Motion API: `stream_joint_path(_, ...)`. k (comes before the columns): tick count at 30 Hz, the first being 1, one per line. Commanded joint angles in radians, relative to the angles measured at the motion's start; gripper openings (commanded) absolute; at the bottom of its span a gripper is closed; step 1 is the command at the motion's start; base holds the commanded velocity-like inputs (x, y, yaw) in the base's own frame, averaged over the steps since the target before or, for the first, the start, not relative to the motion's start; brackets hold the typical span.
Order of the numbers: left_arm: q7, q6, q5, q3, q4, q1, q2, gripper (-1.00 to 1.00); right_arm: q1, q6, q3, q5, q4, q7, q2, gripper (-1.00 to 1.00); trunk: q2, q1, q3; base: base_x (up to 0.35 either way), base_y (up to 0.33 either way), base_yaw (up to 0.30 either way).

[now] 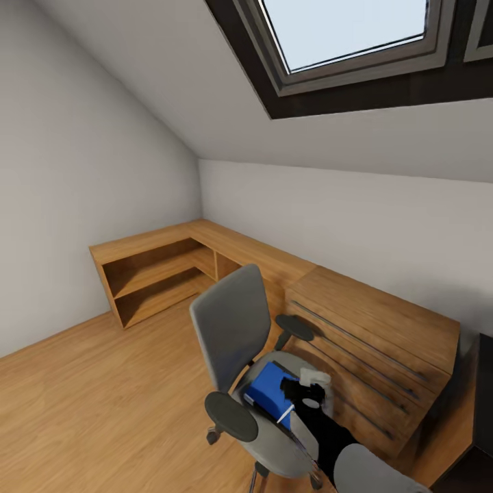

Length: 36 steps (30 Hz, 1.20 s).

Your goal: In the bedroom, organize the workspace by keeping the computer under the desk, ensuring the monitor is on the desk, placing the keyboard on the desk next to the monitor, placing the mouse on the desk next to the keyboard, moving the folder from the swivel chair onto the desk next to the mouse, stacking the notebook on top of the folder with the pen on top of the notebook, and positioning the swivel chair next to the desk.

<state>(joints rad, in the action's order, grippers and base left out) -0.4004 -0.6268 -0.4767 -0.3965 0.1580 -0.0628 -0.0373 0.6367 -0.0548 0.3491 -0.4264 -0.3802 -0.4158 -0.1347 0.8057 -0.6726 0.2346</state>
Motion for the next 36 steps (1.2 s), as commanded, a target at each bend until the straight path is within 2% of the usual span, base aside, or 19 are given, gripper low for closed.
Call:
stream_joint_path(1,-0.009,-0.007,-0.002,-0.008,0.0,-0.001,0.0,1.0,0.037,0.062,0.005,-0.017,-0.006,-0.016,0.0,1.0,0.001,0.0,0.002,0.0,0.0,0.0)
stream_joint_path(4,-0.008,-0.013,-0.002,-0.009,0.0,-0.001,0.0,1.0,0.098,0.178,-0.018,-0.046,-0.007,-0.053,0.0,1.0,0.001,0.0,0.002,0.0,0.0,0.0)
stream_joint_path(7,-0.01,-0.017,-0.002,-0.009,0.001,-0.001,0.0,1.0,0.155,0.328,-0.085,-0.132,0.0,-0.145,0.001,1.0,0.015,-0.008,0.008,0.0,0.0,0.0)
stream_joint_path(9,-0.012,-0.018,-0.003,-0.01,0.002,-0.001,0.0,1.0,0.17,0.384,-0.106,-0.17,0.001,-0.178,0.0,1.0,0.029,-0.015,0.014,0.0,0.0,0.0)
stream_joint_path(12,-0.012,-0.018,-0.009,-0.005,0.013,-0.001,0.002,1.0,0.179,0.414,-0.116,-0.189,0.0,-0.193,0.0,1.0,0.05,-0.027,0.023,0.0,0.0,0.0)
stream_joint_path(14,-0.011,-0.014,-0.023,0.009,0.059,-0.001,0.003,1.0,0.183,0.429,-0.12,-0.198,-0.001,-0.191,-0.001,1.0,0.064,-0.035,0.03,0.0,0.0,0.0)
stream_joint_path(15,-0.012,-0.003,-0.04,0.027,0.137,-0.001,0.004,1.0,0.185,0.437,-0.123,-0.203,-0.001,-0.169,0.0,1.0,0.071,-0.038,0.033,0.0,0.0,0.0)
stream_joint_path(18,-0.013,0.063,-0.051,0.04,0.268,-0.001,0.006,1.0,0.186,0.445,-0.125,-0.205,-0.002,-0.114,0.002,1.0,0.092,-0.05,0.042,0.0,0.0,0.0)
stream_joint_path(19,-0.04,0.253,-0.056,0.046,0.45,-0.002,0.012,1.0,0.187,0.449,-0.125,-0.204,-0.002,-0.069,0.003,1.0,0.099,-0.054,0.045,0.0,0.0,0.0)
stream_joint_path(21,-0.066,0.339,-0.058,0.047,0.533,-0.002,0.019,1.0,0.187,0.45,-0.126,-0.204,-0.002,-0.061,0.003,1.0,0.113,-0.061,0.052,0.0,0.0,0.0)
stream_joint_path(22,-0.098,0.424,-0.06,0.048,0.623,-0.002,0.029,1.0,0.187,0.447,-0.126,-0.204,-0.002,-0.056,0.003,1.0,0.12,-0.065,0.055,0.0,0.0,0.0)
stream_joint_path(23,-0.173,0.595,-0.075,0.051,0.82,-0.002,0.042,1.0,0.187,0.436,-0.128,-0.205,-0.004,-0.051,0.003,1.0,0.127,-0.069,0.058,0.0,0.0,0.0)
stream_joint_path(24,-0.207,0.687,-0.103,0.054,0.92,-0.002,0.045,1.0,0.187,0.427,-0.129,-0.207,-0.004,-0.049,0.003,1.0,0.134,-0.073,0.061,0.0,0.0,0.0)
stream_joint_path(25,-0.224,0.732,-0.122,0.056,0.969,-0.002,0.046,1.0,0.187,0.424,-0.13,-0.207,-0.004,-0.048,0.003,1.0,0.141,-0.077,0.064,0.0,0.0,0.0)
stream_joint_path(26,-0.297,0.94,-0.243,0.078,1.209,-0.002,0.049,1.0,0.187,0.402,-0.131,-0.211,-0.001,-0.047,0.002,1.0,0.148,-0.081,0.067,0.0,0.0,0.0)
stream_joint_path(29,-0.35,1.04,-0.32,0.098,1.344,-0.002,0.05,1.0,0.186,0.393,-0.133,-0.214,0.006,-0.046,0.003,1.0,0.169,-0.092,0.077,0.0,0.0,0.0)
stream_joint_path(30,-0.36,1.054,-0.333,0.101,1.363,-0.002,0.051,1.0,0.186,0.391,-0.134,-0.216,0.009,-0.046,0.003,1.0,0.176,-0.096,0.08,0.0,0.0,0.0)
stream_joint_path(32,-0.38,1.08,-0.358,0.106,1.397,-0.002,0.05,1.0,0.186,0.389,-0.136,-0.223,0.03,-0.046,0.004,1.0,0.19,-0.104,0.086,0.0,0.0,0.0)
stream_joint_path(36,-0.396,1.095,-0.372,0.108,1.393,-0.002,0.05,1.0,0.186,0.386,-0.137,-0.231,0.068,-0.046,0.007,1.0,0.218,-0.119,0.099,0.0,0.0,0.0)
